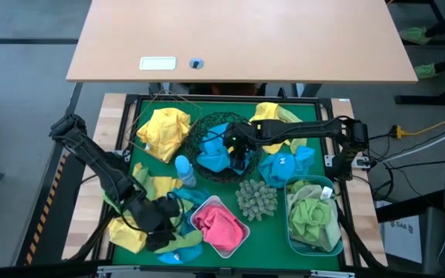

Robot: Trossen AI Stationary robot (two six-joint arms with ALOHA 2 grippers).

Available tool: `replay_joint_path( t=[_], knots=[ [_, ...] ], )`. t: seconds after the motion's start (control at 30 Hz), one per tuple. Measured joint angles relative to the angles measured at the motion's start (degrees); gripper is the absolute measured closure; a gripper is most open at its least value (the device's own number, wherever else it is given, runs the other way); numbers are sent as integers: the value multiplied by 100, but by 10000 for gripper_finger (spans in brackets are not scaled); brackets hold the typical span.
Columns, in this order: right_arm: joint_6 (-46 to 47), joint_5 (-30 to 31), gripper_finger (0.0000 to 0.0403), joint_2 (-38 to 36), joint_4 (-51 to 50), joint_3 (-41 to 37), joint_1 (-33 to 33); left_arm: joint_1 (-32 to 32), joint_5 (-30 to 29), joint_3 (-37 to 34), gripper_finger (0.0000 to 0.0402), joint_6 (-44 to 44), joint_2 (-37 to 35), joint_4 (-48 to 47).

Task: Sort microfiber towel by color & place in baskets
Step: Put the blue microfiber cloth into the circular wire basket, then put the green microfiber cloth into the blue bin

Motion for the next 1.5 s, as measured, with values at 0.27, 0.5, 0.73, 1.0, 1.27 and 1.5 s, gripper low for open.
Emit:
replay_joint_path(
  t=[0.27,0.5,0.73,1.0,1.27,1.5],
  knots=[
    [0,1,138,0,-4,0,-2,-504,-624,0,264,-1253,9,-818],
    [4,-138,130,0,-48,9,-2,-738,-958,0,264,-2055,139,-1495],
    [2,-256,131,-4,-692,422,2,-752,-978,0,264,-2121,565,-1502],
    [2,-256,132,-4,-1589,1131,2,-750,-965,0,264,-2154,1012,-1504],
    [14,-256,132,-4,-2228,1863,4,-748,-976,0,268,-2150,1343,-1500],
    [344,-440,132,-4,-2680,2444,61,-748,-987,0,334,-2148,1381,-1474]
  ],
)
